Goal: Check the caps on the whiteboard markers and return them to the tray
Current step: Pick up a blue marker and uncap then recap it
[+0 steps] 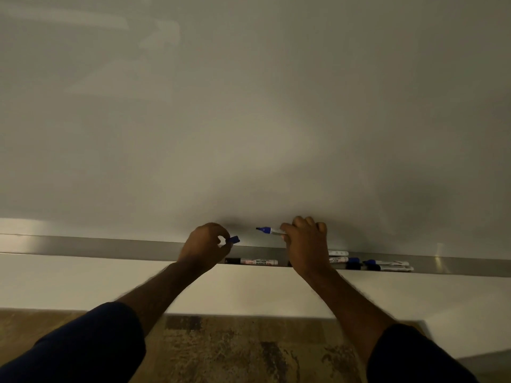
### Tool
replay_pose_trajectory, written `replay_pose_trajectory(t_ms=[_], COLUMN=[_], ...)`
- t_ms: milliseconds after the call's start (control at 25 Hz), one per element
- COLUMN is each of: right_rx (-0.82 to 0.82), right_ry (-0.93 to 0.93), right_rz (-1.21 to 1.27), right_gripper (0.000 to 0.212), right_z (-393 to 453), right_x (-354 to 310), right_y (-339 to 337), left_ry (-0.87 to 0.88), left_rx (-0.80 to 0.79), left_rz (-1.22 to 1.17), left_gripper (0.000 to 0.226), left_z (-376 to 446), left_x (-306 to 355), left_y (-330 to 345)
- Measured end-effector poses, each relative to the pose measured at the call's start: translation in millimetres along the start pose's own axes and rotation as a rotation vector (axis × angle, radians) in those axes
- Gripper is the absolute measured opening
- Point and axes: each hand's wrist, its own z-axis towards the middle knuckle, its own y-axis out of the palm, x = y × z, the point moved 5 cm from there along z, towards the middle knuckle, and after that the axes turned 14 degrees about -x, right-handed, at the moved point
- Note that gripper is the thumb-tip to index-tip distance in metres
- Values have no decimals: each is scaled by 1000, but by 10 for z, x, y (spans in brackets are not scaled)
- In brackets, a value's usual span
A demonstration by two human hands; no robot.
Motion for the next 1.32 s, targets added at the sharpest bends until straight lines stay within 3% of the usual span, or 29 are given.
replay_pose_trajectory(t_ms=[320, 520, 680, 840, 1320], right_rx=[321, 380, 385, 373, 318], right_ry=[-75, -189, -310, -405, -443], right_rz=[247, 343, 402, 339, 266], right_gripper=[13, 20, 26, 29, 30], right_z=[-241, -387, -576, -736, -883], right_x=[-44, -159, -296, -381, -459], right_y=[-990, -1563, -1913, -2205, -2441], left_ry=[101, 158, 264, 255, 308], left_rx=[180, 206, 242, 323, 327], left_rz=[-389, -615, -575, -587, -475], left_gripper=[18, 21, 29, 53, 45], left_z=[-281, -447, -612, -735, -894], left_x=[401, 763, 1122, 1387, 1785], left_y=[-694, -1212, -1547, -1776, -1827])
